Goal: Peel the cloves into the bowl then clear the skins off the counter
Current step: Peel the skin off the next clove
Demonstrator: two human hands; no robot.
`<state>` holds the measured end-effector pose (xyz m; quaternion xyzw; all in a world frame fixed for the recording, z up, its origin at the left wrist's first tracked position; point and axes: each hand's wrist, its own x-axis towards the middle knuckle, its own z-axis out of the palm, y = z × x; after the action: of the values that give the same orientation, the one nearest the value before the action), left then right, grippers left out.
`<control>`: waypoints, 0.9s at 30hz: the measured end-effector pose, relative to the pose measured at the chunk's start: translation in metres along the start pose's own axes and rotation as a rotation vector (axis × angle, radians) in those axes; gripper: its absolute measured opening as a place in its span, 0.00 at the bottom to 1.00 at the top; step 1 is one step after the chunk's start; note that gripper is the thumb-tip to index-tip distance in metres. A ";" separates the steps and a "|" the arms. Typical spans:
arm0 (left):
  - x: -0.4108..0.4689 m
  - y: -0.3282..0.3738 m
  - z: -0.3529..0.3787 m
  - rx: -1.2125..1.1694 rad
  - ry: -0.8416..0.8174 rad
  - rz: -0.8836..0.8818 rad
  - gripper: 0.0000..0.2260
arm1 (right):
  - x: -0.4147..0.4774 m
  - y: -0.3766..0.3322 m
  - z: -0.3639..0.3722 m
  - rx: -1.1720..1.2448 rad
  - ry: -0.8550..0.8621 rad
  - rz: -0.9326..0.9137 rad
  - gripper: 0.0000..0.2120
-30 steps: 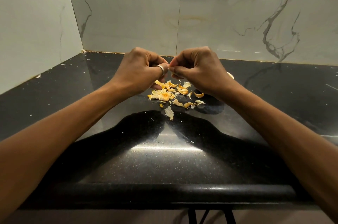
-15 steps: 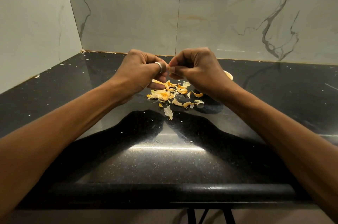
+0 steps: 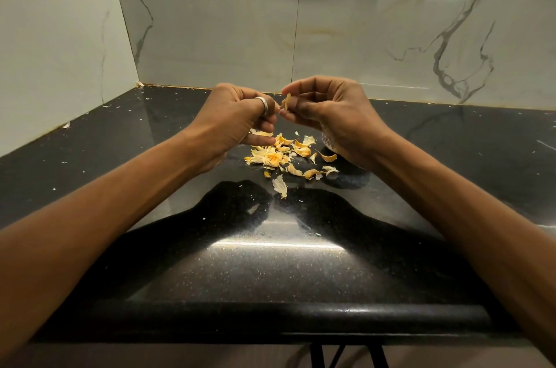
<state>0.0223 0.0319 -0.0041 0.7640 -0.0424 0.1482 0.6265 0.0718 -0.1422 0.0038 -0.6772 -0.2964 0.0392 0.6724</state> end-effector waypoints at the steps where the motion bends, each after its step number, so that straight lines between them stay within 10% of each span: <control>1: 0.000 0.000 0.000 0.001 0.005 -0.001 0.07 | 0.000 0.000 -0.001 0.004 0.006 0.001 0.08; 27: 0.002 -0.003 -0.002 0.179 0.056 0.147 0.05 | -0.003 -0.001 0.001 -0.171 -0.059 -0.048 0.08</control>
<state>0.0249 0.0350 -0.0062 0.8072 -0.0675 0.2185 0.5442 0.0684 -0.1427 0.0030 -0.7233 -0.3346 0.0174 0.6038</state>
